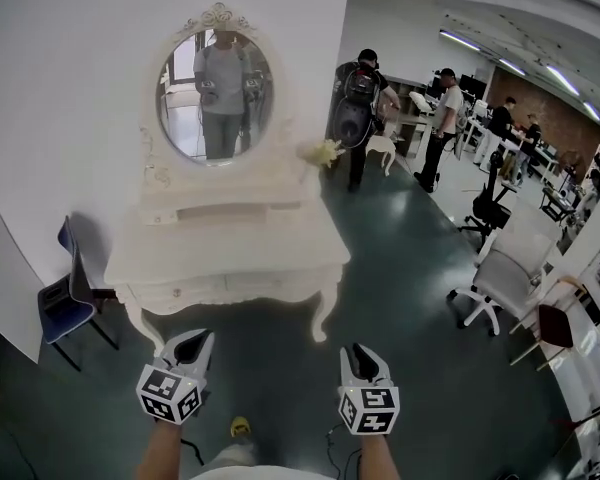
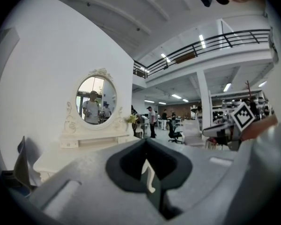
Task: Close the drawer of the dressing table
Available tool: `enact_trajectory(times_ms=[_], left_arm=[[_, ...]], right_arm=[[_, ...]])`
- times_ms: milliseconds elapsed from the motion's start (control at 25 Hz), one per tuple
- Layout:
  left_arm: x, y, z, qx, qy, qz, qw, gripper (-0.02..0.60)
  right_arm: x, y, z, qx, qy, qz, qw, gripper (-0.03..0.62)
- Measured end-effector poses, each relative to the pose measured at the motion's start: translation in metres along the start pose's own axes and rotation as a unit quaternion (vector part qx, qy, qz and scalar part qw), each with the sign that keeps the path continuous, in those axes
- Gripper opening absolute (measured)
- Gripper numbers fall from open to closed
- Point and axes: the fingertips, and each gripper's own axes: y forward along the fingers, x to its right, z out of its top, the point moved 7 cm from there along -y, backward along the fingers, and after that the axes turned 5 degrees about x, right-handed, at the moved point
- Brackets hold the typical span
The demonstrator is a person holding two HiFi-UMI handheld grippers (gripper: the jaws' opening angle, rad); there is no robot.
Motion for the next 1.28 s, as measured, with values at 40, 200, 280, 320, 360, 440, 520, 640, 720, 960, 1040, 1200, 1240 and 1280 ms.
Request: enact_trajectory(times_ms=[40,200,280,320,360,440,520,640,720,960,1040,1200,1240,1280], left_arm=[[-0.009,0.007,0.002,0.000,0.000,-0.002,1.0000,-0.002],[-0.048,0.038,0.010,0.000,0.003,-0.011,0.9999,-0.002],[-0.068,0.053,0.012,-0.001,0.002,-0.015,0.9999,-0.002],[-0.078,0.060,0.013,-0.003,0.002,-0.017,0.9999,-0.002],[-0.088,0.066,0.014,-0.004,0.002,-0.020,0.9998,-0.002],[-0.106,0.079,0.014,-0.005,0.002,-0.026,0.9996,-0.002],[-0.124,0.093,0.013,-0.006,0.001,-0.032,0.9995,-0.002],[-0.148,0.111,0.012,-0.007,0.003,-0.042,0.9991,-0.002],[-0.162,0.121,0.011,-0.006,0.003,-0.046,0.9989,-0.002],[-0.197,0.143,0.004,-0.006,-0.006,-0.046,0.9989,-0.002],[-0.203,0.152,0.001,-0.009,-0.010,-0.048,0.9987,-0.002],[-0.213,0.173,-0.004,-0.011,-0.013,-0.049,0.9987,-0.002],[-0.216,0.179,-0.003,-0.009,-0.012,-0.048,0.9988,-0.002],[-0.218,0.187,-0.003,-0.007,-0.011,-0.047,0.9988,-0.002]], right_arm=[[-0.002,0.011,0.004,0.000,0.000,0.000,1.000,0.069],[-0.011,0.056,0.019,0.003,0.006,-0.004,1.000,0.069],[-0.016,0.079,0.025,0.003,0.006,-0.006,1.000,0.069],[-0.019,0.091,0.027,0.002,0.007,-0.007,1.000,0.069],[-0.022,0.102,0.030,0.002,0.008,-0.008,1.000,0.069],[-0.028,0.124,0.034,0.001,0.008,-0.011,1.000,0.069],[-0.033,0.145,0.037,0.002,0.006,-0.014,1.000,0.069],[-0.039,0.172,0.040,0.004,0.015,-0.021,1.000,0.069],[-0.042,0.186,0.042,0.006,0.019,-0.025,0.999,0.069],[-0.046,0.224,0.041,-0.004,0.020,-0.032,0.999,0.069],[-0.044,0.237,0.041,-0.008,0.021,-0.034,0.999,0.069],[-0.038,0.260,0.044,-0.006,0.022,-0.029,0.999,0.069],[-0.035,0.268,0.045,-0.004,0.021,-0.028,0.999,0.069],[-0.031,0.277,0.046,-0.003,0.021,-0.027,0.999,0.069]])
